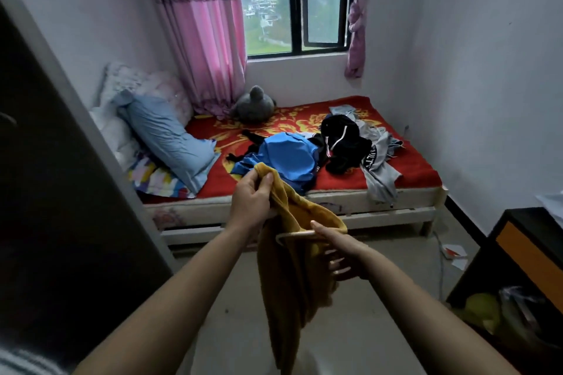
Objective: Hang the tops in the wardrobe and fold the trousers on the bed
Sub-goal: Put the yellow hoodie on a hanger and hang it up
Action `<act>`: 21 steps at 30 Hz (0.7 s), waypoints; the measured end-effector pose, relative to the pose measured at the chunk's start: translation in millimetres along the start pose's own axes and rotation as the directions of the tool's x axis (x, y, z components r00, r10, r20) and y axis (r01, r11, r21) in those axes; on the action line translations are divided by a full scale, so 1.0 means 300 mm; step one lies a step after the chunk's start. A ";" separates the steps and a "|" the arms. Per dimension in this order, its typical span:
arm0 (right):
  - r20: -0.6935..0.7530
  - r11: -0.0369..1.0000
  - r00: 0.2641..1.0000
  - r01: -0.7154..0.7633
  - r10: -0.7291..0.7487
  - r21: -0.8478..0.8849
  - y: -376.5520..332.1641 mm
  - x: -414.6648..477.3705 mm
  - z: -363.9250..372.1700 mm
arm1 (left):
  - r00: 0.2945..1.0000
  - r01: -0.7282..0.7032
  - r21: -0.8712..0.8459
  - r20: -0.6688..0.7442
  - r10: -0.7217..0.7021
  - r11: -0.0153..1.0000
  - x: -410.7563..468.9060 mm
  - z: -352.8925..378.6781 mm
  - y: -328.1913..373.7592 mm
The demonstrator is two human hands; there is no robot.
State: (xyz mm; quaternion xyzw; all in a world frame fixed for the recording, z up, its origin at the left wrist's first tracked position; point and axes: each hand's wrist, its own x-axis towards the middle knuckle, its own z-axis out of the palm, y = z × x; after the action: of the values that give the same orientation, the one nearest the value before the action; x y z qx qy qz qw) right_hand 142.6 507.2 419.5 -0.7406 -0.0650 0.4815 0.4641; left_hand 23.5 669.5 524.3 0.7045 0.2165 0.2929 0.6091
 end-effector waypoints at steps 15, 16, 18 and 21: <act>0.184 0.910 0.892 0.396 -0.412 0.119 -0.402 0.081 0.681 | 0.636 0.235 -0.382 -0.635 -0.438 0.894 -0.187 -0.764 -0.057; 0.179 0.898 0.880 0.428 -0.440 0.106 -0.433 0.078 0.734 | 0.600 0.243 -0.386 -0.661 -0.451 0.890 -0.178 -0.822 -0.052; 0.185 0.869 0.851 0.493 -0.491 0.043 -0.498 0.072 0.830 | 0.526 0.254 -0.380 -0.717 -0.457 0.889 -0.140 -0.925 -0.041; 0.219 0.790 0.788 0.605 -0.576 -0.098 -0.600 0.091 0.968 | 0.452 0.211 -0.442 -0.746 -0.488 0.872 -0.081 -1.084 -0.039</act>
State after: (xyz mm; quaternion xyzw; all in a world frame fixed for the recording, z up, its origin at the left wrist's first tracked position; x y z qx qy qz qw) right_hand -4.5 804.4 505.9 -0.6722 -0.3741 0.3689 0.5217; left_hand -213.6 893.3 537.3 0.3180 0.5786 0.4887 0.5703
